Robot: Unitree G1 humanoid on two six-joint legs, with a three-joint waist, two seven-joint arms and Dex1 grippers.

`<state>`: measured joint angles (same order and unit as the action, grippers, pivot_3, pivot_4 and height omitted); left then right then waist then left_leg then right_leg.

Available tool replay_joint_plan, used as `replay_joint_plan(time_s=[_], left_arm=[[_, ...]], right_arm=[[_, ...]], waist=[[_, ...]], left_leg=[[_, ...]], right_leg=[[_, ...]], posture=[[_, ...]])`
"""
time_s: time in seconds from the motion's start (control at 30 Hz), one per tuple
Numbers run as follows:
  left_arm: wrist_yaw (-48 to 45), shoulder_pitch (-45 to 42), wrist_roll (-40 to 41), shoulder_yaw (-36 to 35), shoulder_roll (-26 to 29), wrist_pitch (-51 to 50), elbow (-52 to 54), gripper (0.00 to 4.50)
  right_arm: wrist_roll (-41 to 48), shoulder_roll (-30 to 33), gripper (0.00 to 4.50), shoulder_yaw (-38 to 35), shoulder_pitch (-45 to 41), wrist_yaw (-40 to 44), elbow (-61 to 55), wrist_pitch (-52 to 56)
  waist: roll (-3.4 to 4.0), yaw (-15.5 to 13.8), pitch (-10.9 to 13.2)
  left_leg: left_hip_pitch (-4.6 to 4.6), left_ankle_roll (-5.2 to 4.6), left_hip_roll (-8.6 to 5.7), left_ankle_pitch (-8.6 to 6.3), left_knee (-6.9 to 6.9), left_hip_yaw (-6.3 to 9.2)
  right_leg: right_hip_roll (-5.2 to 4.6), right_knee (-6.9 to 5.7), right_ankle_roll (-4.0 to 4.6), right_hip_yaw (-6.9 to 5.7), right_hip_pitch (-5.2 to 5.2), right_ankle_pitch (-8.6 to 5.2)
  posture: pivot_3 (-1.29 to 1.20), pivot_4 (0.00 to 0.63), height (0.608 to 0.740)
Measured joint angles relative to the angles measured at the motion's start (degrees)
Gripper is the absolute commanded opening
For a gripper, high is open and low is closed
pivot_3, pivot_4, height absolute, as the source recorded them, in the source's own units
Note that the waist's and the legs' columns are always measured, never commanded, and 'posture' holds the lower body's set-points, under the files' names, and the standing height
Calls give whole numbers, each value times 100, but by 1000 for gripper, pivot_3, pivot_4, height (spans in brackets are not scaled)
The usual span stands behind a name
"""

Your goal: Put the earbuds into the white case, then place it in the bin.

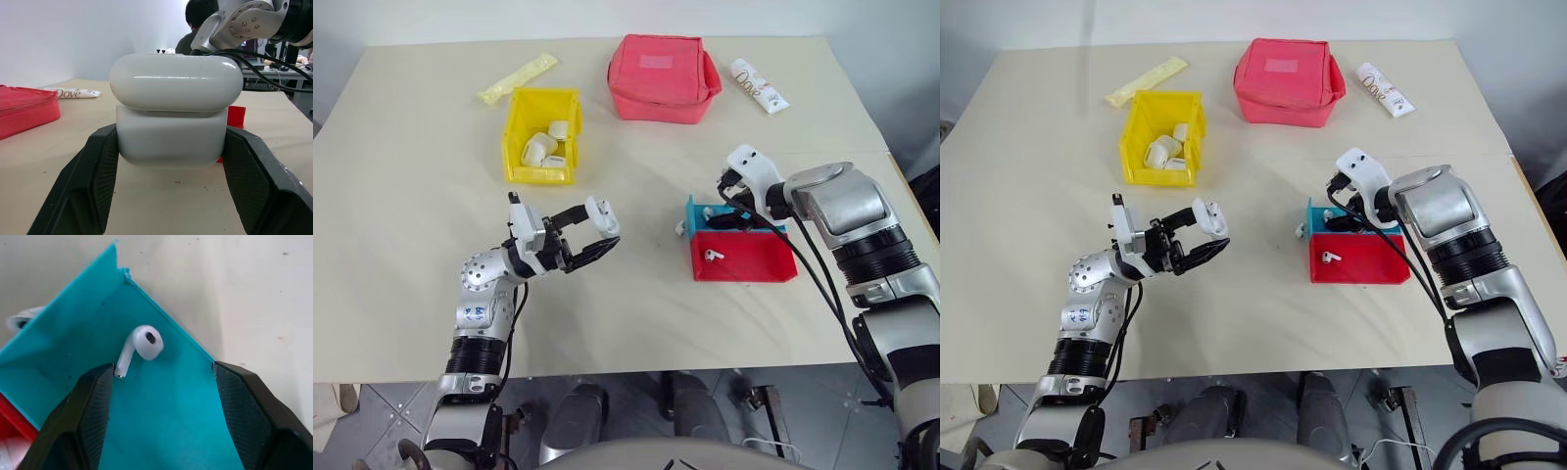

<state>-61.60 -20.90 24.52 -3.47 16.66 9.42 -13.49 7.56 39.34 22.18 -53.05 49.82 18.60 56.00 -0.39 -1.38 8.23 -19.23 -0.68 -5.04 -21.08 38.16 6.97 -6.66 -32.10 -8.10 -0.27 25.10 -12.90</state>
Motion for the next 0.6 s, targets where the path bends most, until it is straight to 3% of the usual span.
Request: replay_joint_plan(time_s=[0.6], left_arm=[[11,-8,0,0,-1,3,-21,2774]], right_arm=[[-431,11,3332,-25,-158,119,419,-243]], waist=[[0,0,-1]], left_leg=[[0,1,-6,0,0,1]], right_leg=[[0,0,0,0,0,0]], posture=[[0,150,740]])
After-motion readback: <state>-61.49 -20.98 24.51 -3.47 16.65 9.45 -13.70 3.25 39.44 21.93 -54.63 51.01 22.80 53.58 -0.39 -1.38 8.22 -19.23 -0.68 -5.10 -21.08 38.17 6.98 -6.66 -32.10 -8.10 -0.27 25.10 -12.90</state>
